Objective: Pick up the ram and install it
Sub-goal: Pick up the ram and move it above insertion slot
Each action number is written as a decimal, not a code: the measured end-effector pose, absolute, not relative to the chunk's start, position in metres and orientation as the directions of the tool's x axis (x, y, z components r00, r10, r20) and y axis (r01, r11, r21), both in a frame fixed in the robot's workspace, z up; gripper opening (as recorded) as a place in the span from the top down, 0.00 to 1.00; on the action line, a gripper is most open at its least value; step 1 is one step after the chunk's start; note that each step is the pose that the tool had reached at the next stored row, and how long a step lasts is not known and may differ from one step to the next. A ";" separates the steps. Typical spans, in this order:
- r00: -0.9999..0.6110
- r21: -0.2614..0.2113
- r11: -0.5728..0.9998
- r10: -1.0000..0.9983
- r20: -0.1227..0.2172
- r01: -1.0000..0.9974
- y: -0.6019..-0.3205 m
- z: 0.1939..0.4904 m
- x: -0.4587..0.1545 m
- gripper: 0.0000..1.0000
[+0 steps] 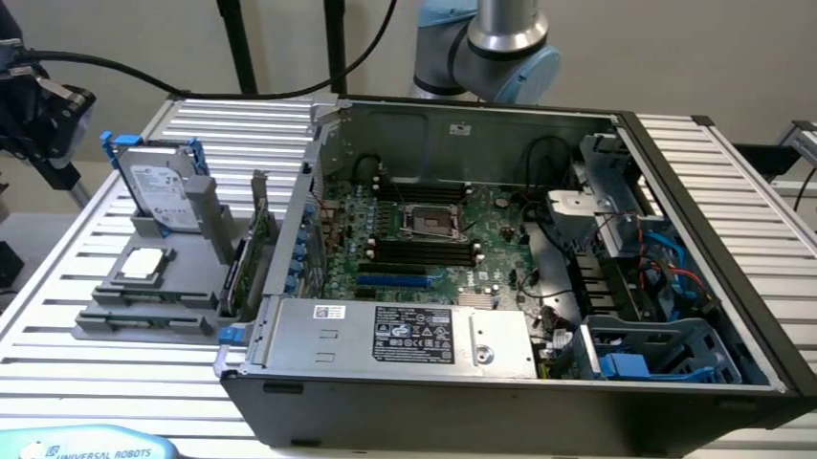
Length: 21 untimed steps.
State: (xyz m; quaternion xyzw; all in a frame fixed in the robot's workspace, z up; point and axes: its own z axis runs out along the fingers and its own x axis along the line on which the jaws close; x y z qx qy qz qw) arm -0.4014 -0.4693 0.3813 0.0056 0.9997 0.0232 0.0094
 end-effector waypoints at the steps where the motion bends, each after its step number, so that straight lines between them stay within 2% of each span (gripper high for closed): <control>1: -1.000 0.046 0.999 -0.006 -0.019 -0.007 -0.469 0.381 -0.401 0.89; 21: -0.932 0.042 0.931 -0.362 -0.015 -0.362 -0.469 0.378 -0.401 0.89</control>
